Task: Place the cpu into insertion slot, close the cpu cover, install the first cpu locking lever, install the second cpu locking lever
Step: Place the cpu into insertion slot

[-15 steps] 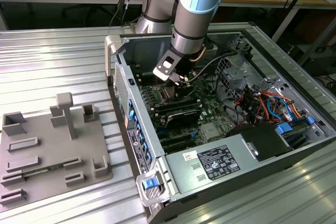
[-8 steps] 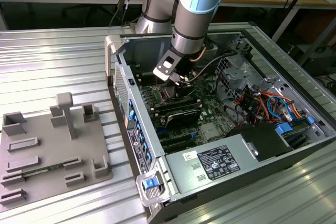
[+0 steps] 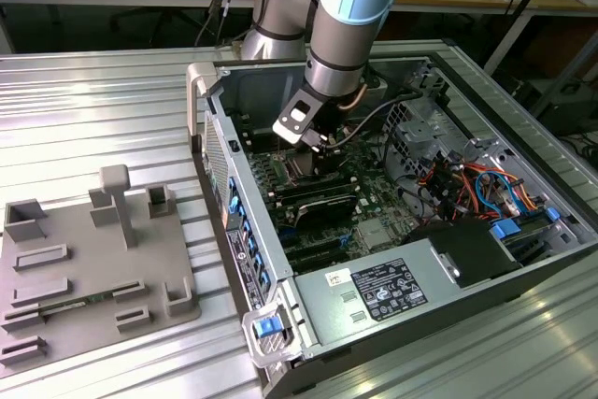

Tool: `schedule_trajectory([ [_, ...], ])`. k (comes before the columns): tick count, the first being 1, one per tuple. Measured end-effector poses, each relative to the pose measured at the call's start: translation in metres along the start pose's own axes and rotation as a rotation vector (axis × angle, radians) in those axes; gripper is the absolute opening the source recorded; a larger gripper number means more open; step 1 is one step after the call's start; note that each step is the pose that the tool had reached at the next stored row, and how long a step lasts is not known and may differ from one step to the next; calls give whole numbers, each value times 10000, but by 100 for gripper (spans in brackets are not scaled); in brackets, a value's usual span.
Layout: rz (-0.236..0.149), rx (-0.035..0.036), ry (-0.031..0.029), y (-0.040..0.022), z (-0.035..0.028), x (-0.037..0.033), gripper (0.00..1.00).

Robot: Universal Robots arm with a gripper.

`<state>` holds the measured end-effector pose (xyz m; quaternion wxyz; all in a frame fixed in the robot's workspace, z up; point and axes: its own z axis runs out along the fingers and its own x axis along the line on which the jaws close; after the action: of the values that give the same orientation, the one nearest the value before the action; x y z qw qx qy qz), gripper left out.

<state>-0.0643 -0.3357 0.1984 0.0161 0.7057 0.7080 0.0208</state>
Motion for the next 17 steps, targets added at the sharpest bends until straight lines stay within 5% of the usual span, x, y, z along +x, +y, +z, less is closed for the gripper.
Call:
schedule_trajectory([
  [17, 199, 0, -2, 9, 36, 61, 69],
])
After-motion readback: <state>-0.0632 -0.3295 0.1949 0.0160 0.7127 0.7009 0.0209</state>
